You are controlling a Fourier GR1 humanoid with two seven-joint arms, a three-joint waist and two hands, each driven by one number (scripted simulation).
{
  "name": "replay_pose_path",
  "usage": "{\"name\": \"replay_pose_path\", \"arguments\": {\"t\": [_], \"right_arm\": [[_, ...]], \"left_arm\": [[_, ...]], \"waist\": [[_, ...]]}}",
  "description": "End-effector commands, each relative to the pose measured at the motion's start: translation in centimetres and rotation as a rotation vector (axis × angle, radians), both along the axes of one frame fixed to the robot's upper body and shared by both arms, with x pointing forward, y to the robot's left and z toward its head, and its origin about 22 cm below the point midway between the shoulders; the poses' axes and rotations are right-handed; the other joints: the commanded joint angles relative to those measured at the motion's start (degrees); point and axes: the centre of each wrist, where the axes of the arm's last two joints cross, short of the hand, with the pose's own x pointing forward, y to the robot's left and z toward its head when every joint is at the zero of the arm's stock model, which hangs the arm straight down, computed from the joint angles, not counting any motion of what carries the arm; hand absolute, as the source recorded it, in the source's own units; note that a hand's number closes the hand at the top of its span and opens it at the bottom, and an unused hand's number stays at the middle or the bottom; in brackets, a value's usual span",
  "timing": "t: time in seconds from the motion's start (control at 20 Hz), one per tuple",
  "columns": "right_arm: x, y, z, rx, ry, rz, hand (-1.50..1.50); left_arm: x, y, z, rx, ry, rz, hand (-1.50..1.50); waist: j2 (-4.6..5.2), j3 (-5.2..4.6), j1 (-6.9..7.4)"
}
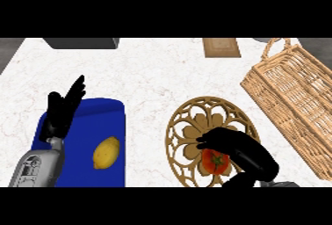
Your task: Pick the tomato from the placemat and place it in the basket
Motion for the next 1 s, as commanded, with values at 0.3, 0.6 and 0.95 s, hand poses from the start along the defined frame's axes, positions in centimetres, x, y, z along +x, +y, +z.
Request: {"name": "replay_pose_path", "arguments": {"t": [0.3, 0.6, 0.95], "right_arm": [[-1.7, 1.8, -1.2, -0.139, -0.139, -0.043, 1.50], [-2.0, 1.9, -1.4, -0.636, 0.009, -0.280, 1.50], [-4.0, 6.1, 1.7, -0.651, -0.104, -0.302, 1.50]], "left_arm": [[-1.3, 0.7, 0.3, 0.004, -0.002, 0.007, 0.00], [-0.5, 0.1, 0.0, 0.008, 0.007, -0.001, 0.00], [-0.6, -0.4, 1.3, 0.011, 0.006, -0.016, 0.00]], "waist": [[0.08, 0.29, 0.11], [-0.05, 0.00, -0.48], [0.06, 0.28, 0.10]]}}
